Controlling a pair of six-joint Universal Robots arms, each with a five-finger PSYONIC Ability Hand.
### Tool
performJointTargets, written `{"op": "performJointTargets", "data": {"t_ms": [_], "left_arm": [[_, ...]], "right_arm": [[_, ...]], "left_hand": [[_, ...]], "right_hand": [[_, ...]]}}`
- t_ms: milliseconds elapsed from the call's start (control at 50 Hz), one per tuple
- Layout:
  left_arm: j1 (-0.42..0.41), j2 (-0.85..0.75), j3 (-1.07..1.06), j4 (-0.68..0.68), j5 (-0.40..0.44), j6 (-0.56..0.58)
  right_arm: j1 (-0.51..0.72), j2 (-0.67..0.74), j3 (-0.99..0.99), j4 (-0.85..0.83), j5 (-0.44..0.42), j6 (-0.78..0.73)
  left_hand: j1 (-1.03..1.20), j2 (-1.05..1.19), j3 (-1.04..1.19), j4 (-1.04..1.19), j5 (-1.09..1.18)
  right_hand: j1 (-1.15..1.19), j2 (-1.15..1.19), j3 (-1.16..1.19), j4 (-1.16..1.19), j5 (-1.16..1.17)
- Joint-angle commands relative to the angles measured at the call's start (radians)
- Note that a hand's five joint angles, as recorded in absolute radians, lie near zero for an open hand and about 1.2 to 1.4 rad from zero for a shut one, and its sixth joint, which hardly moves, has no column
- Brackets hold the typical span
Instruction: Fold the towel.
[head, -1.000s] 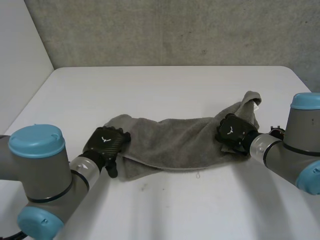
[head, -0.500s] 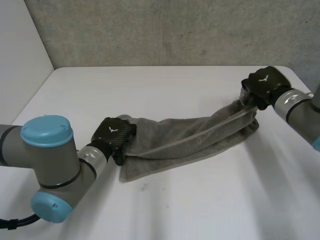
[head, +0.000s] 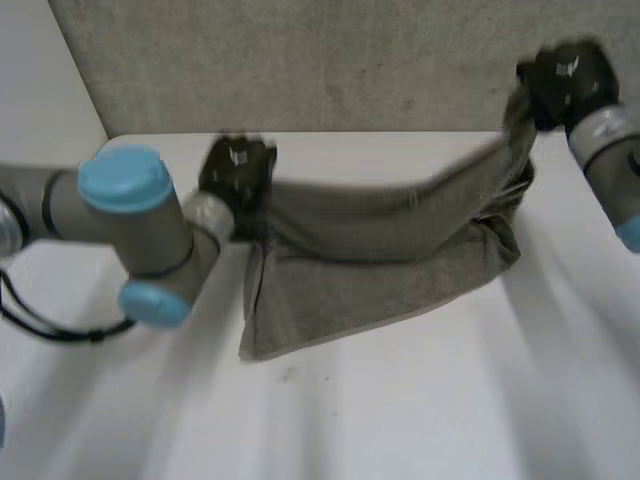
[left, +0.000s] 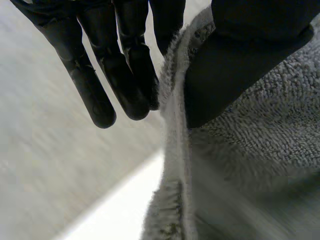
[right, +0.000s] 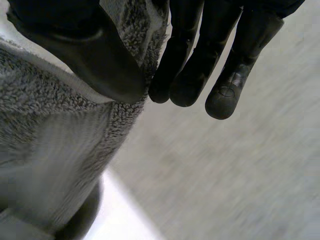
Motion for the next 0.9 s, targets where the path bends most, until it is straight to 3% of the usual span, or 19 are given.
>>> {"op": "performJointTargets", "data": {"t_ms": [20,100,220,340,380,400,480,500,540,640,900], "left_arm": [[0.0,-0.008,0.383,0.081,-0.138,-0.007],[0.0,0.0,0.545,0.127,-0.187,-0.01],[0.0,0.052,0.485,0.081,-0.199,-0.025],[0.011,0.138,0.205,-0.014,-0.198,-0.094],[0.02,0.193,-0.03,-0.036,-0.189,-0.134],[0.02,0.193,-0.031,-0.036,-0.189,-0.134],[0.046,0.256,-0.355,-0.033,-0.179,-0.148],[0.046,0.256,-0.356,-0.033,-0.179,-0.148],[0.057,0.275,-0.509,-0.036,-0.152,-0.145],[0.059,0.319,-0.672,-0.045,-0.095,-0.145],[0.052,0.499,-0.873,-0.062,-0.057,-0.14]], "right_arm": [[0.021,0.016,-0.147,-0.334,0.012,0.126],[0.02,-0.011,-0.146,-0.543,0.044,0.284],[0.017,-0.05,-0.083,-0.573,0.055,0.37],[0.008,-0.093,0.052,-0.363,0.001,0.376],[0.003,-0.096,0.129,-0.195,-0.094,0.366],[0.003,-0.096,0.129,-0.194,-0.094,0.365],[-0.027,-0.084,0.253,0.011,-0.244,0.254],[-0.028,-0.084,0.253,0.011,-0.244,0.253],[-0.046,-0.081,0.352,0.137,-0.287,0.104],[-0.107,-0.096,0.477,0.258,-0.287,-0.114],[-0.27,-0.273,0.692,0.284,-0.292,-0.112]], "left_hand": [[0.216,0.188,0.189,0.188,0.206],[0.216,0.188,0.189,0.188,0.206],[0.216,0.188,0.189,0.188,0.206],[0.216,0.188,0.189,0.188,0.206],[0.216,0.188,0.189,0.188,0.206],[0.216,0.188,0.189,0.188,0.206],[0.216,0.188,0.189,0.188,0.206],[0.216,0.188,0.189,0.188,0.206],[0.216,0.188,0.189,0.188,0.206],[0.216,0.188,0.189,0.188,0.206],[0.216,0.188,0.189,0.188,0.206]], "right_hand": [[0.077,0.062,0.057,0.055,0.065],[0.077,0.062,0.057,0.055,0.065],[0.077,0.062,0.057,0.055,0.065],[0.077,0.062,0.057,0.055,0.065],[0.077,0.062,0.057,0.055,0.065],[0.077,0.062,0.057,0.055,0.065],[0.077,0.062,0.057,0.055,0.065],[0.077,0.062,0.057,0.055,0.065],[0.077,0.062,0.057,0.055,0.065],[0.077,0.062,0.057,0.055,0.065],[0.077,0.062,0.057,0.055,0.065]]}}
